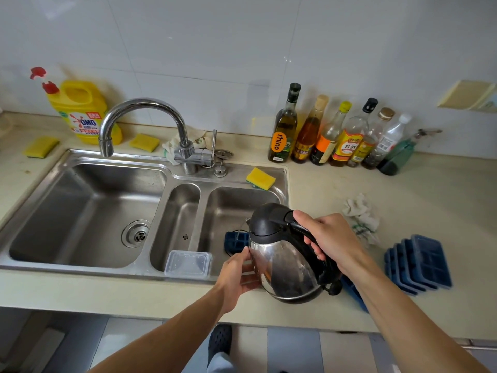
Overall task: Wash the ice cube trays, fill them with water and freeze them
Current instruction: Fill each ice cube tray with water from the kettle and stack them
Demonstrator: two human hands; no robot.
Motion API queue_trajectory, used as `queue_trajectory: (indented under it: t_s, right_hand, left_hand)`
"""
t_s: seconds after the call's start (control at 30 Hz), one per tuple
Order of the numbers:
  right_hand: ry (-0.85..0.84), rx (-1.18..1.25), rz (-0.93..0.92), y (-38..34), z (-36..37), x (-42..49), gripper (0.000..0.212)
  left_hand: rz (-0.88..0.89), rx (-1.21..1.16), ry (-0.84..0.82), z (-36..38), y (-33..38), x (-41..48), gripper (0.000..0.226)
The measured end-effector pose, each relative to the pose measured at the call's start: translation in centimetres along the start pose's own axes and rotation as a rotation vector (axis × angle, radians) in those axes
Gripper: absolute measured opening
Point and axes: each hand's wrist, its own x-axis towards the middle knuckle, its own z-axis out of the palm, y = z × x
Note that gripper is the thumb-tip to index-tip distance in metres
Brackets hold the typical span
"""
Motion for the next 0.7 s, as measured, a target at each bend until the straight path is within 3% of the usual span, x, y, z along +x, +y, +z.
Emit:
queue_trajectory:
  t_s: [0.7]
  right_hand:
    - [0.037,0.011,0.03,-0.4,-1.9,0.0,0.07]
  left_hand:
    - [-0.03,0.009,-0.02,1.8,0.7,1.0,0.041]
